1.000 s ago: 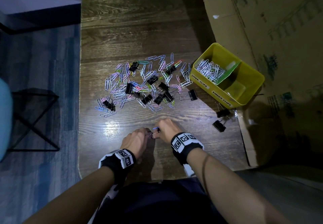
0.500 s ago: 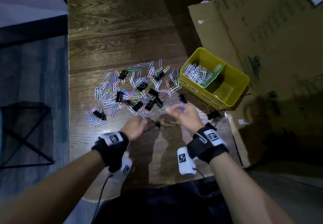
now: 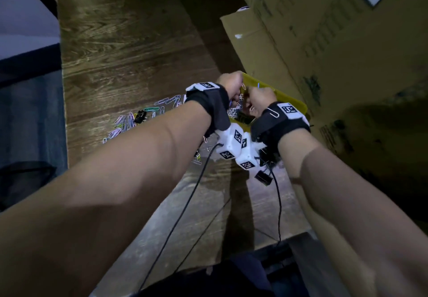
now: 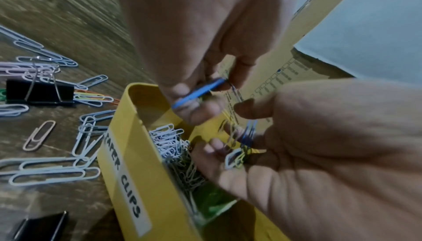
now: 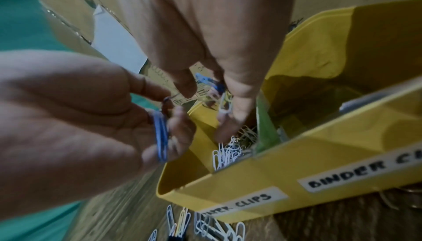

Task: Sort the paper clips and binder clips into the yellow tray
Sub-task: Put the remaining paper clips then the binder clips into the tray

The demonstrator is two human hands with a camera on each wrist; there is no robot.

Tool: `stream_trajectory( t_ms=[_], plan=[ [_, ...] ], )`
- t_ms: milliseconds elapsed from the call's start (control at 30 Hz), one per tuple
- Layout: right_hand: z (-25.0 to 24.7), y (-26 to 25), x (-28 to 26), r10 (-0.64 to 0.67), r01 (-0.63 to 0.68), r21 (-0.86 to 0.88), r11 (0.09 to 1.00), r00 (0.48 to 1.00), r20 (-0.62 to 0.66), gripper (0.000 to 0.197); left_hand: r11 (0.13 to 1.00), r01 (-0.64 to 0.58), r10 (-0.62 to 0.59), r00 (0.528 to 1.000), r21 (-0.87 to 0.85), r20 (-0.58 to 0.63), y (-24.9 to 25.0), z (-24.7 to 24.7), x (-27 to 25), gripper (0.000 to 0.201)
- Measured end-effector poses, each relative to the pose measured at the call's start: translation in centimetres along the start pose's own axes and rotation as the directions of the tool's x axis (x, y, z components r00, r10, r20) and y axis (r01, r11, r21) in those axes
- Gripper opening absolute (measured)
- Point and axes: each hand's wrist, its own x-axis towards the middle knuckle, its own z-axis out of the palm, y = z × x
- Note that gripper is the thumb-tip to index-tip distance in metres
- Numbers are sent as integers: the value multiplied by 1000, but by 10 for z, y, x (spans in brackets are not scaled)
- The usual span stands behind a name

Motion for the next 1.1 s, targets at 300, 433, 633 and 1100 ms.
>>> stream_trajectory(
  t_ms=[300,433,633,1100],
  plan=[
    [1,0,-10,-90,109,-238,965,992,88,51,983,-72,44,986,168,161,-13,-29,2,11],
    [14,4,-34,-320,339,-363,868,941,112,42,992,-124,125,976,-16,180,-18,-76,-25,20],
    [54,39,-99,-604,700,-369,611,714,354,19,751,-222,228,971,622,72,-74,-217,-59,5],
    [163,130,-131,-299,845,-532,49,520,800,57,516,32,209,965,856,-162,-224,-296,-117,42]
  ],
)
